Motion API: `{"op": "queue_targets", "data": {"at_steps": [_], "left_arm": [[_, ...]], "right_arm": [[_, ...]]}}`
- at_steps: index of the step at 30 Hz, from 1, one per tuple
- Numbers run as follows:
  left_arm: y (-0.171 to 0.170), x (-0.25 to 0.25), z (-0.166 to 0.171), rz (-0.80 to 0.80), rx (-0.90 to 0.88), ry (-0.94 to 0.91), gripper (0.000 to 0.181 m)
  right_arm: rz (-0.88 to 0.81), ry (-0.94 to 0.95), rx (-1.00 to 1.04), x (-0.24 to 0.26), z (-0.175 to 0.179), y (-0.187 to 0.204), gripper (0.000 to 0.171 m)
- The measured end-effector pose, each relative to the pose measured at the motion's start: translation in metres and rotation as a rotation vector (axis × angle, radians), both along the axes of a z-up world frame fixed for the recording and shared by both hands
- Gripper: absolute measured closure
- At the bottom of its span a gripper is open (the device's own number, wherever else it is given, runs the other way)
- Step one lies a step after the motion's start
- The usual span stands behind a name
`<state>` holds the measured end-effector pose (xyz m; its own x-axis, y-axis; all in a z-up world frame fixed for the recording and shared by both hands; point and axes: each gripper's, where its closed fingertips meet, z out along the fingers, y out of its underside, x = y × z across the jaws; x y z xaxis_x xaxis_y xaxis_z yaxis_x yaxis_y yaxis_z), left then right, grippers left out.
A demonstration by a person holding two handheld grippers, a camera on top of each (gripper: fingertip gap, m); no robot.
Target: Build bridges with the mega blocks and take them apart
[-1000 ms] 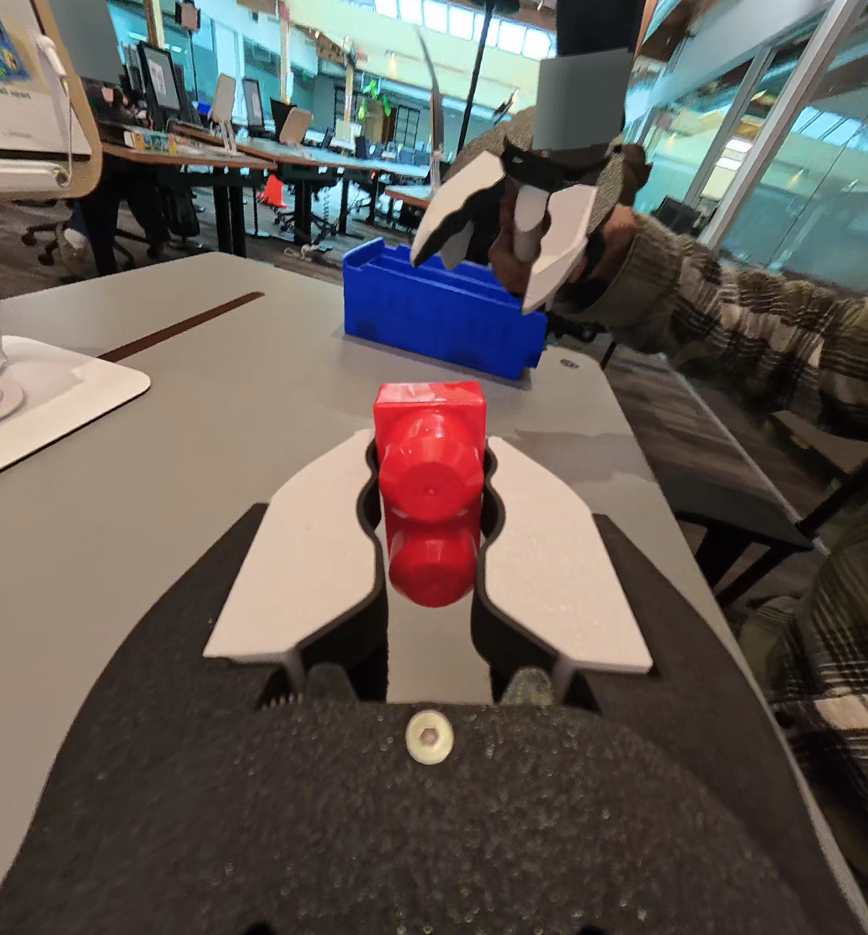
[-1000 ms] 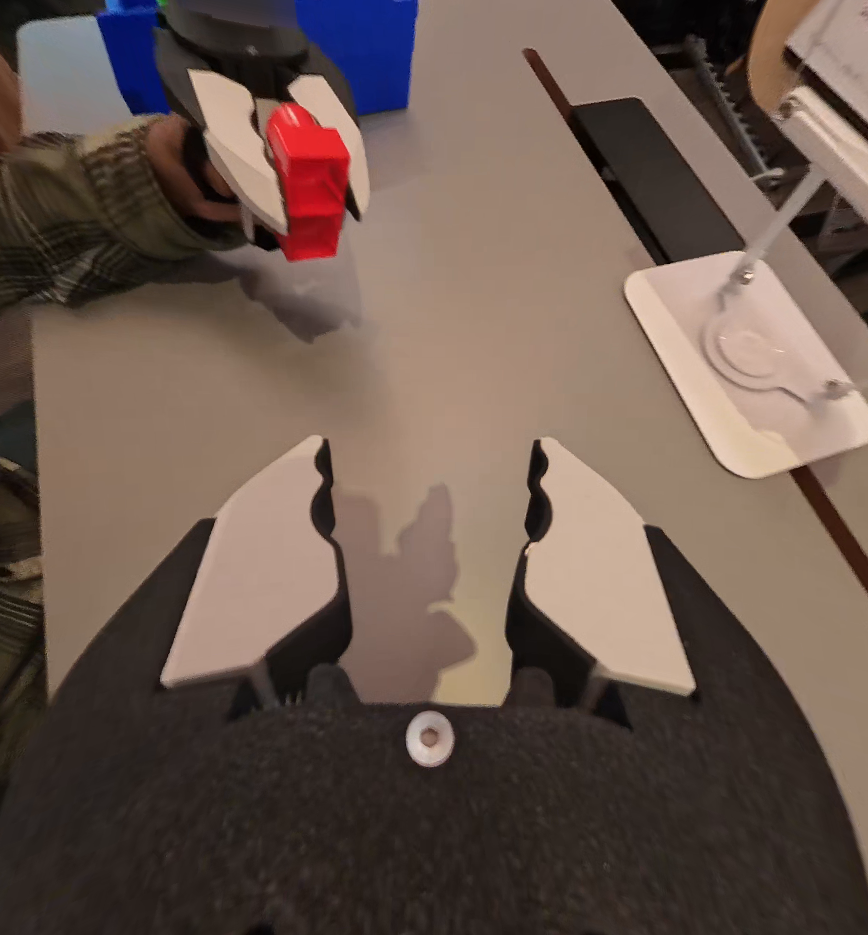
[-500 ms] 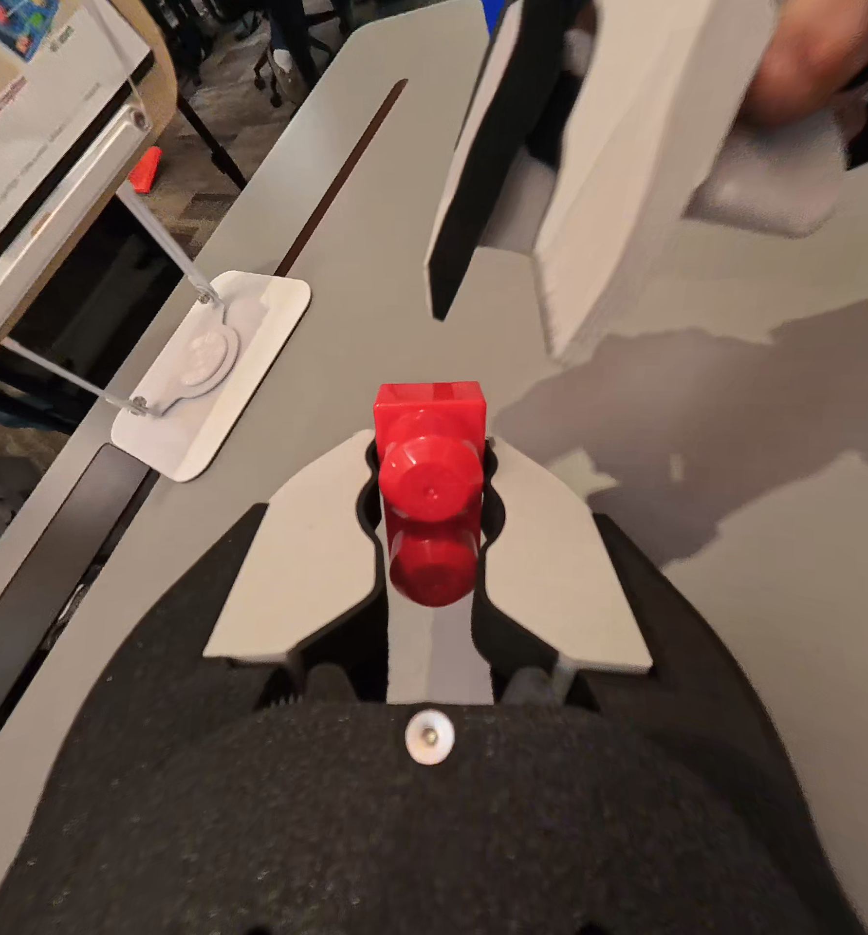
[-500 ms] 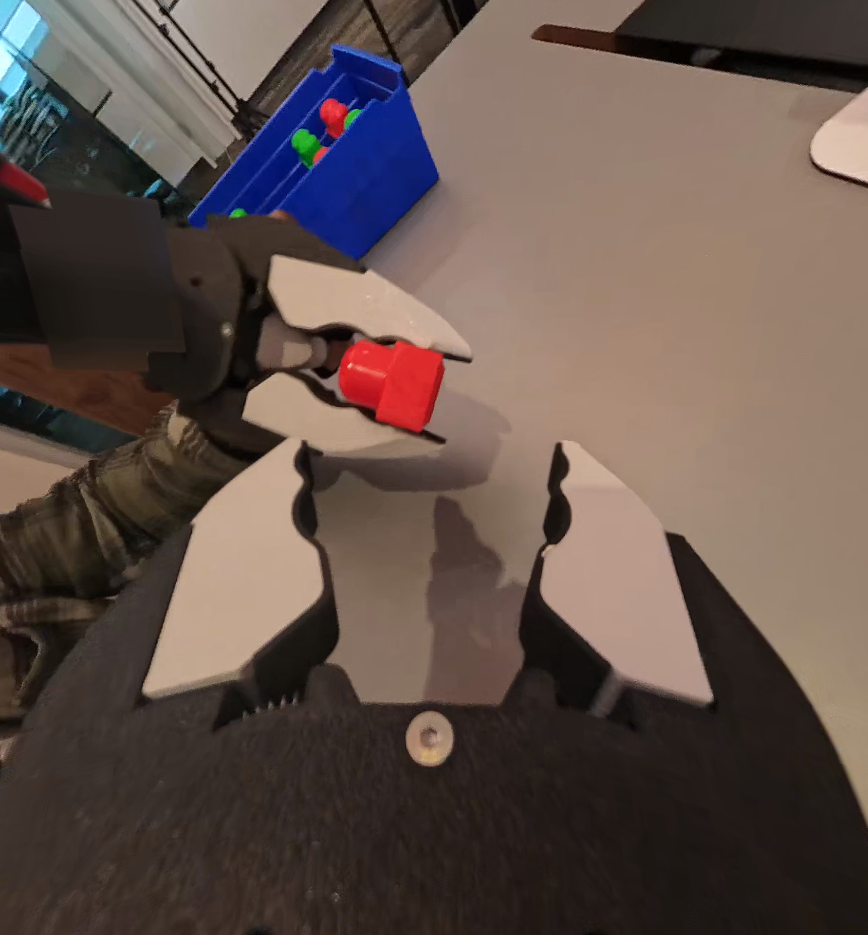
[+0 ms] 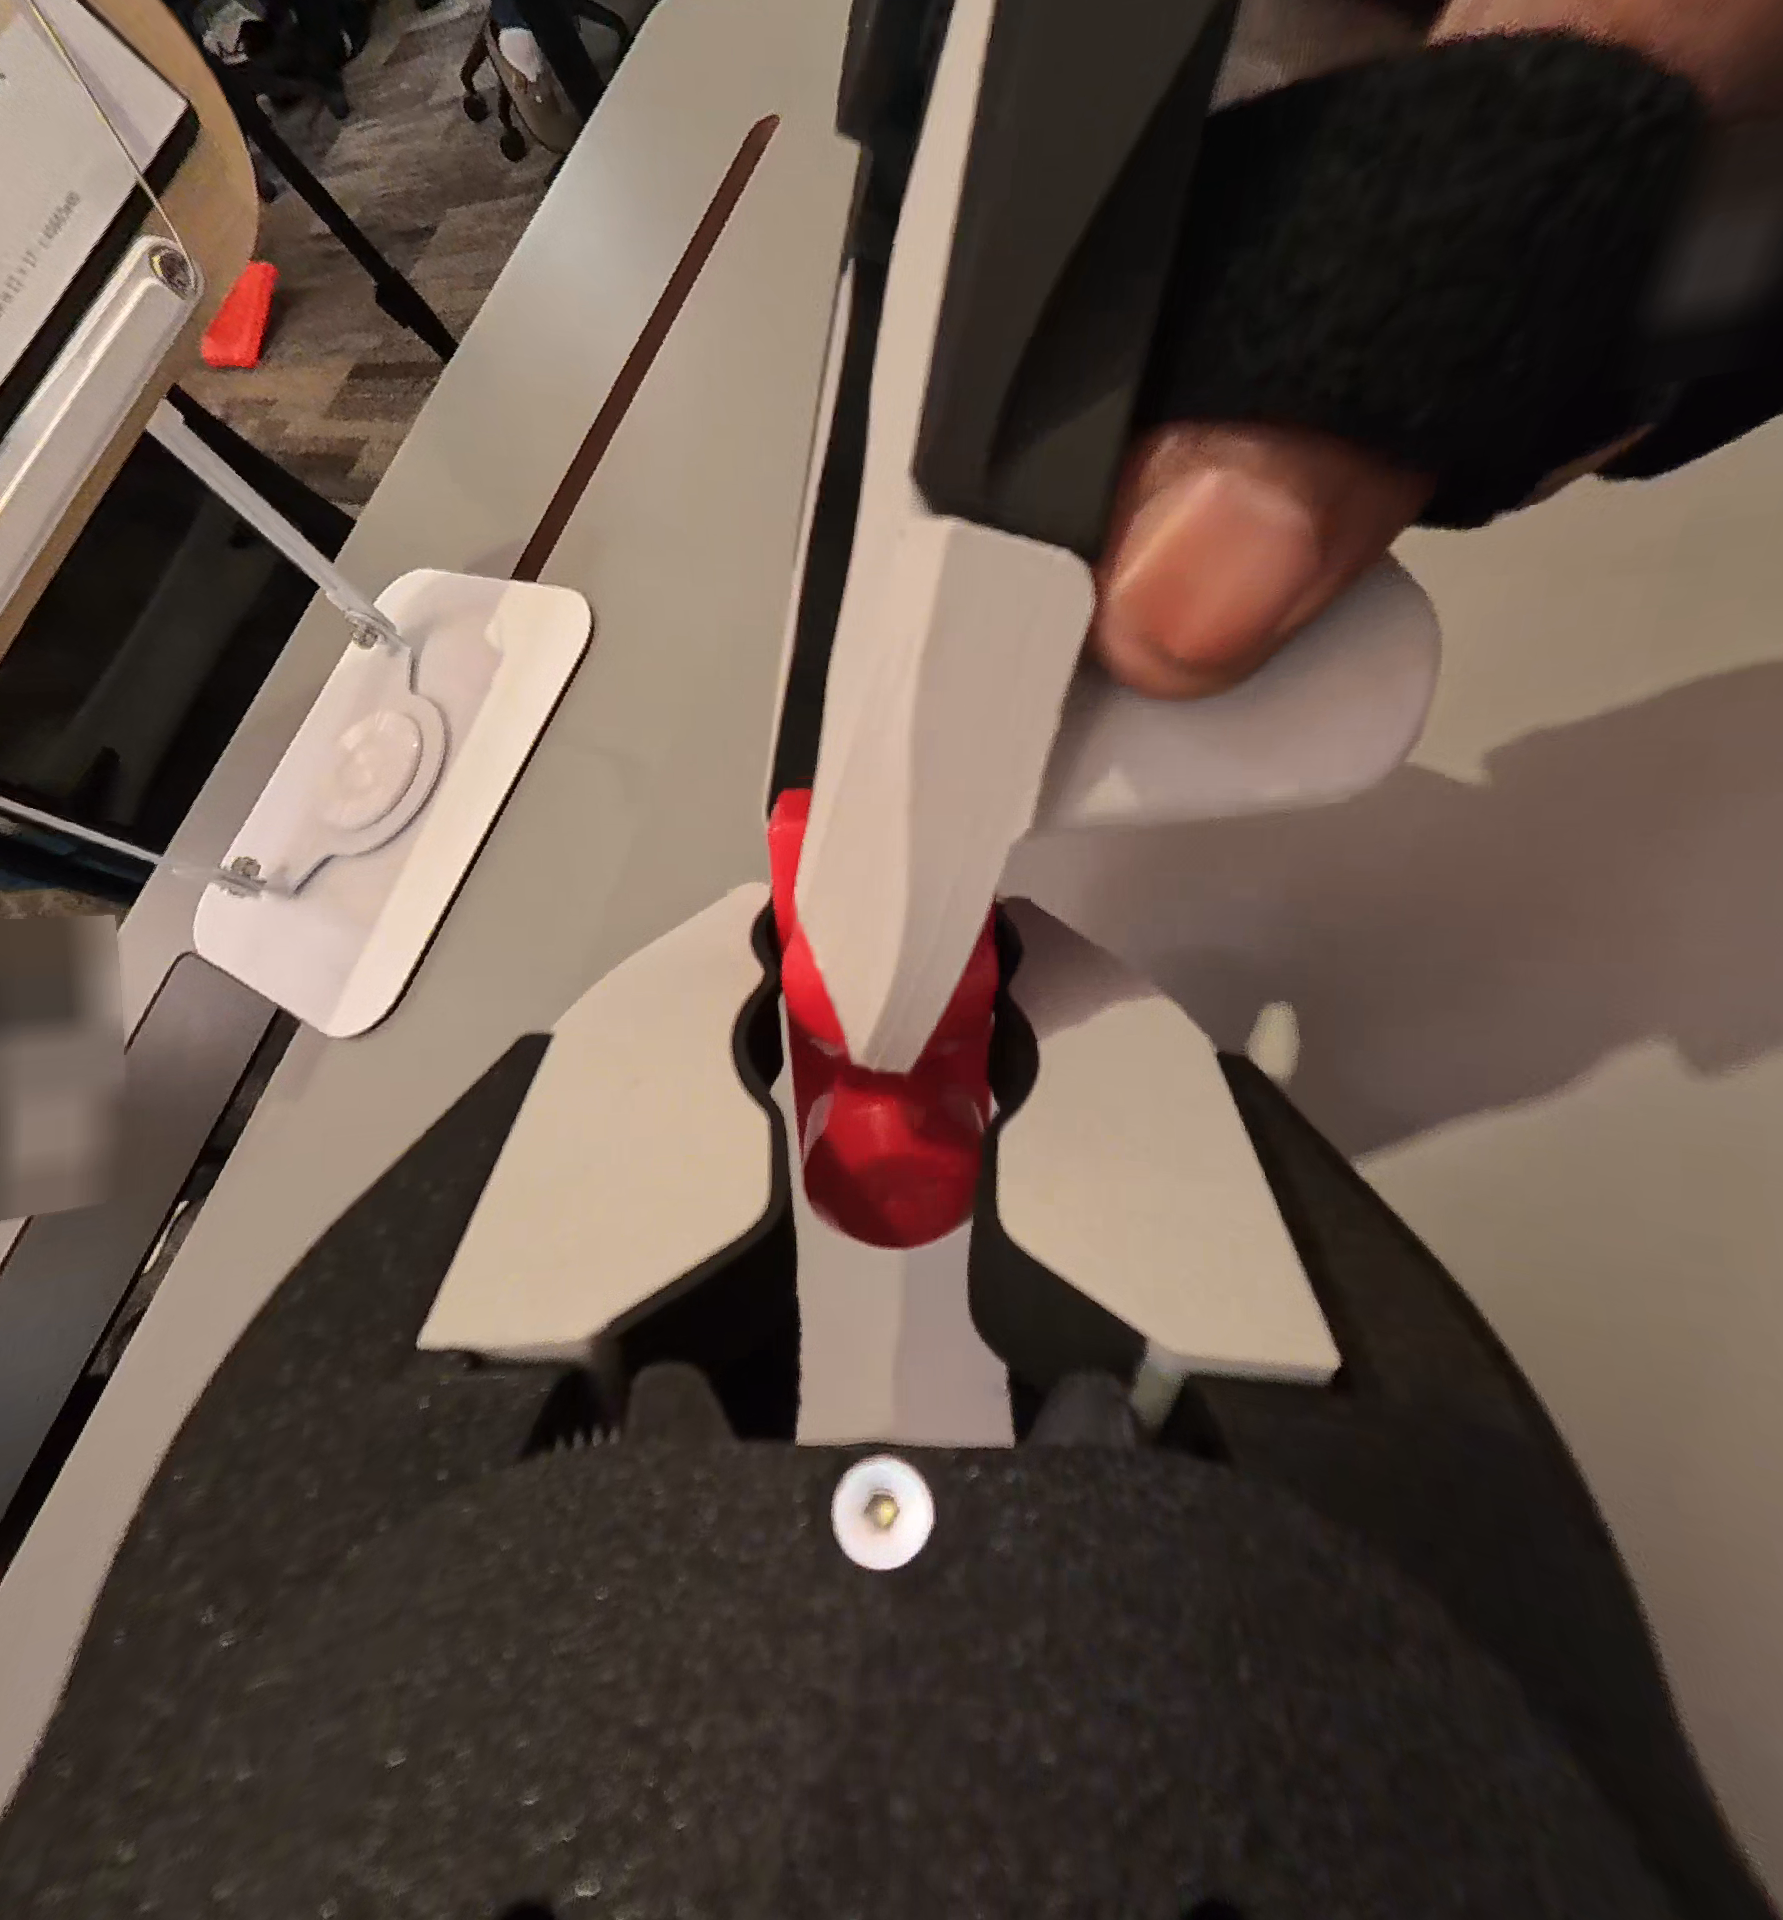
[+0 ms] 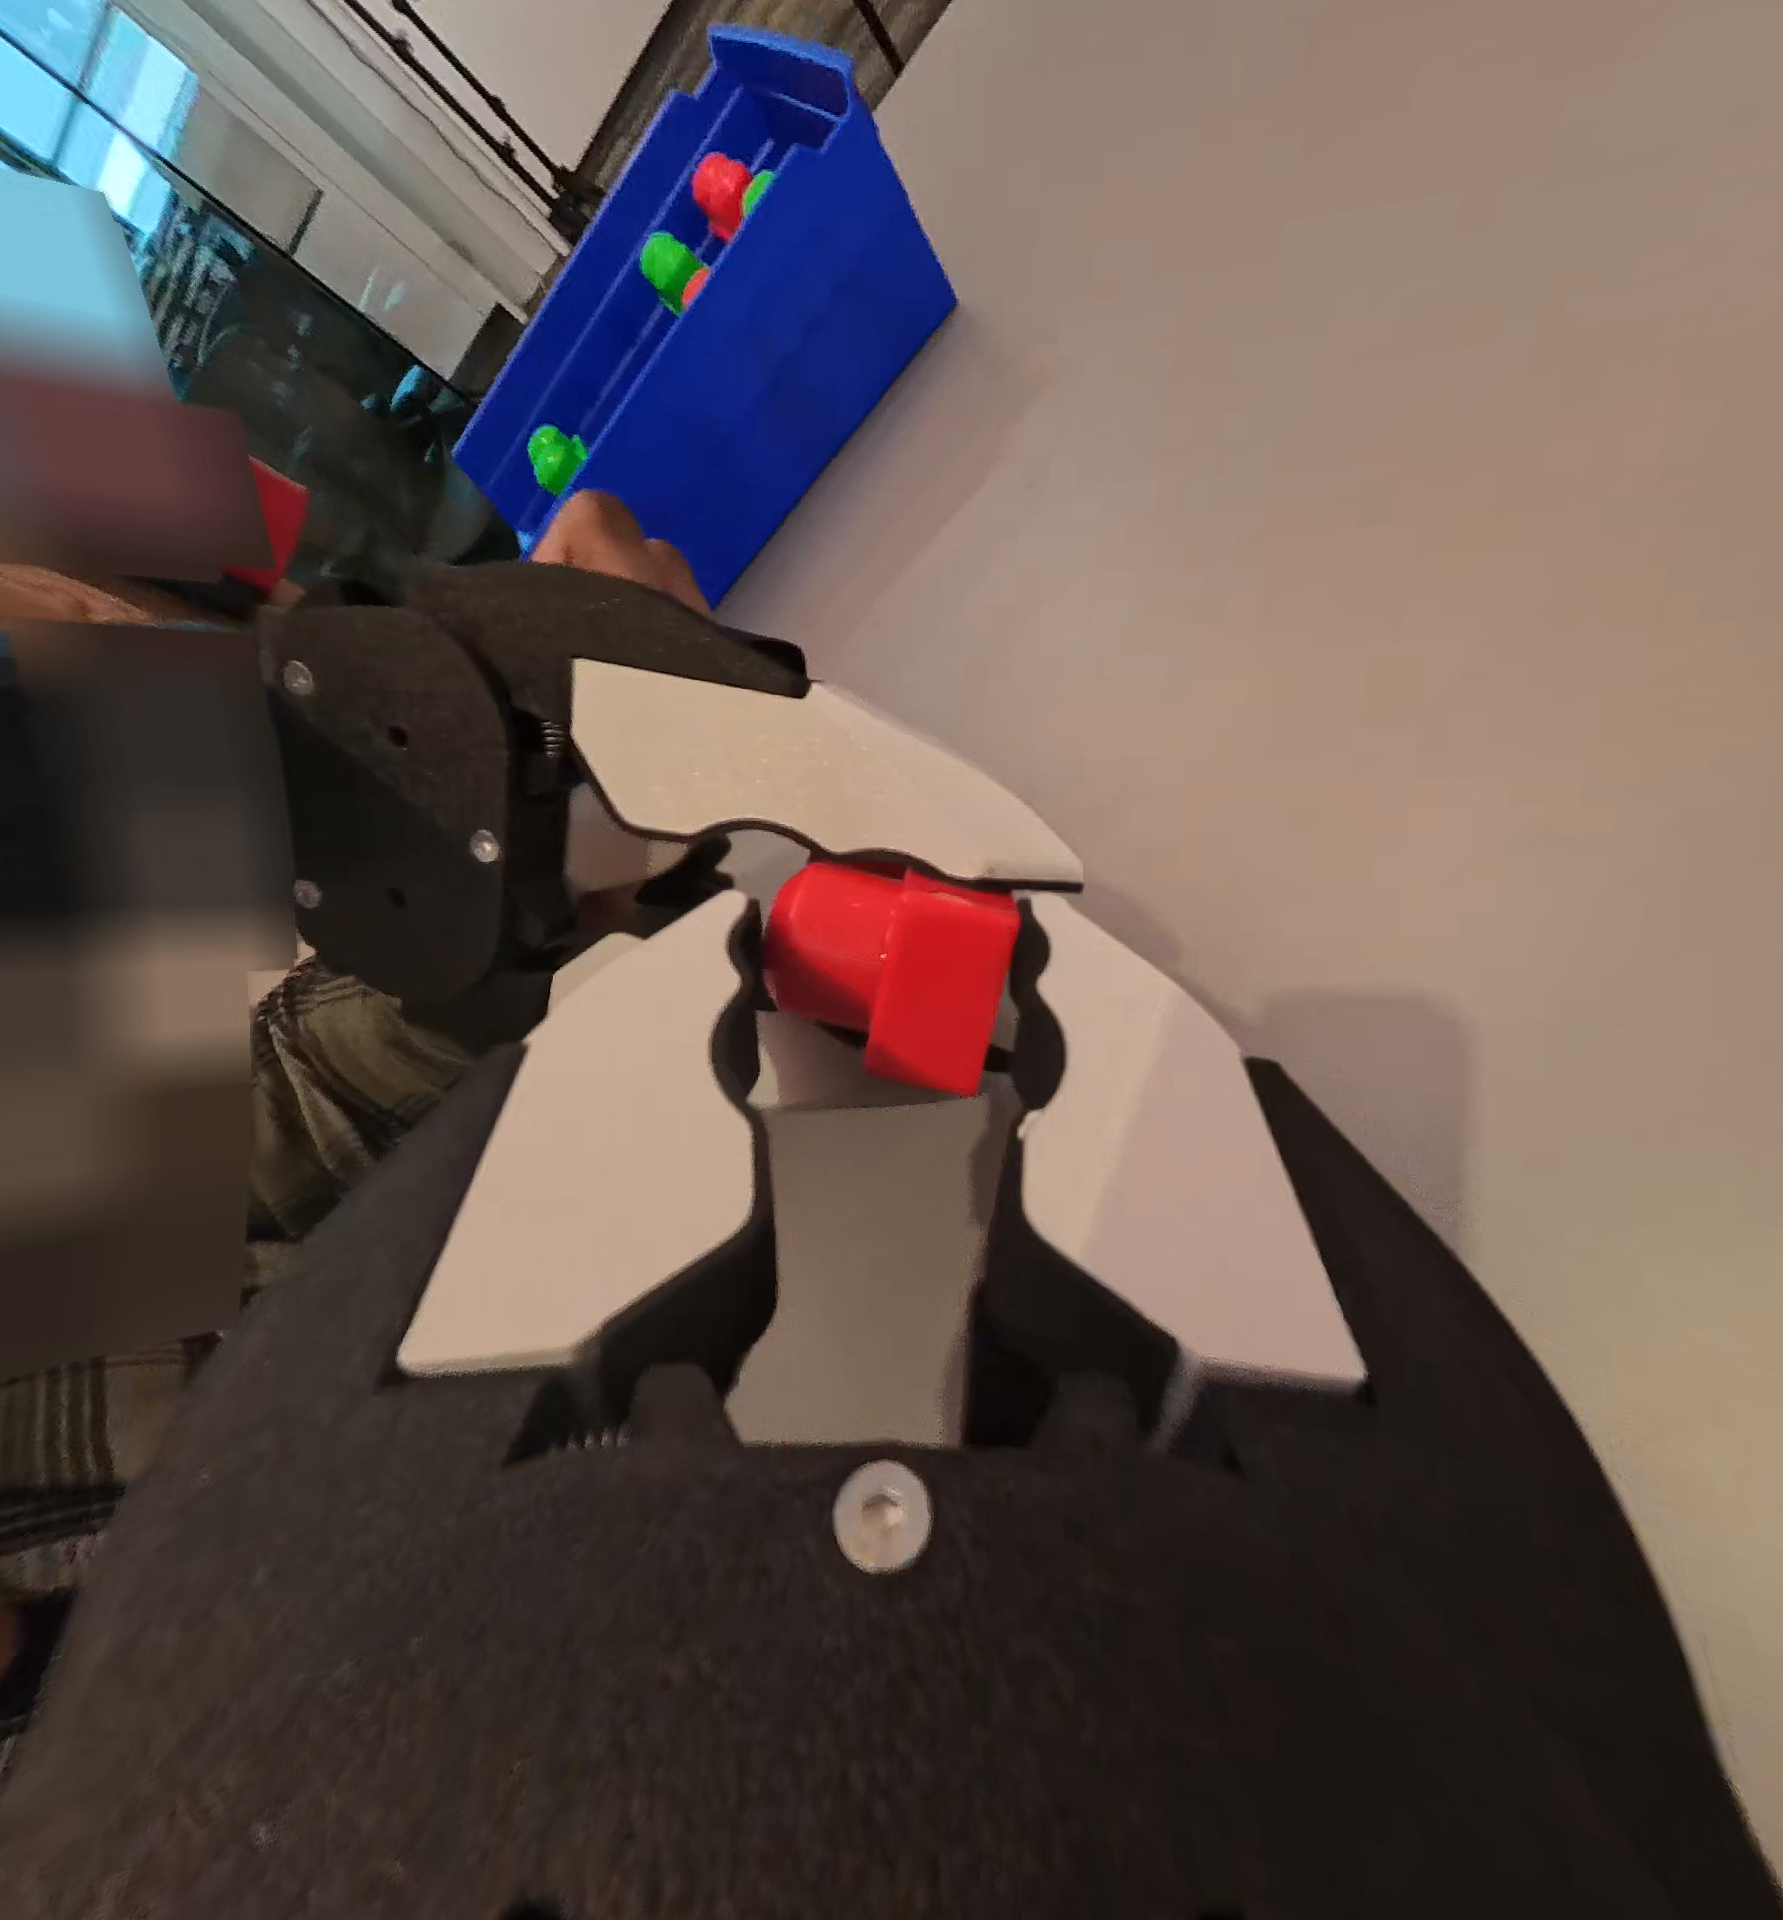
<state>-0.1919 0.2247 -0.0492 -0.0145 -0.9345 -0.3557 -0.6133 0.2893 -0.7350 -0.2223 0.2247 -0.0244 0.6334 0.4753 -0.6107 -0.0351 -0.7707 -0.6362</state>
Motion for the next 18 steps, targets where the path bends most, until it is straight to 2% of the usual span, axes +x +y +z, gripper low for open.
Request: {"op": "queue_targets", "data": {"at_steps": [1, 11, 18], "left_arm": [[0.001, 0.0, 0.0, 0.0, -0.011, -0.005, 0.145], [-0.004, 0.0, 0.003, -0.017, -0.09, -0.054, 0.139], [0.008, -0.015, 0.013, 0.036, -0.169, -0.143, 0.103]], "right_arm": [[0.001, 0.002, -0.011, 0.0, 0.0, 0.0, 0.126], [0.038, 0.021, -0.044, 0.003, 0.004, -0.006, 0.127], [0.005, 0.016, -0.006, 0.037, 0.015, -0.016, 0.127]]}}
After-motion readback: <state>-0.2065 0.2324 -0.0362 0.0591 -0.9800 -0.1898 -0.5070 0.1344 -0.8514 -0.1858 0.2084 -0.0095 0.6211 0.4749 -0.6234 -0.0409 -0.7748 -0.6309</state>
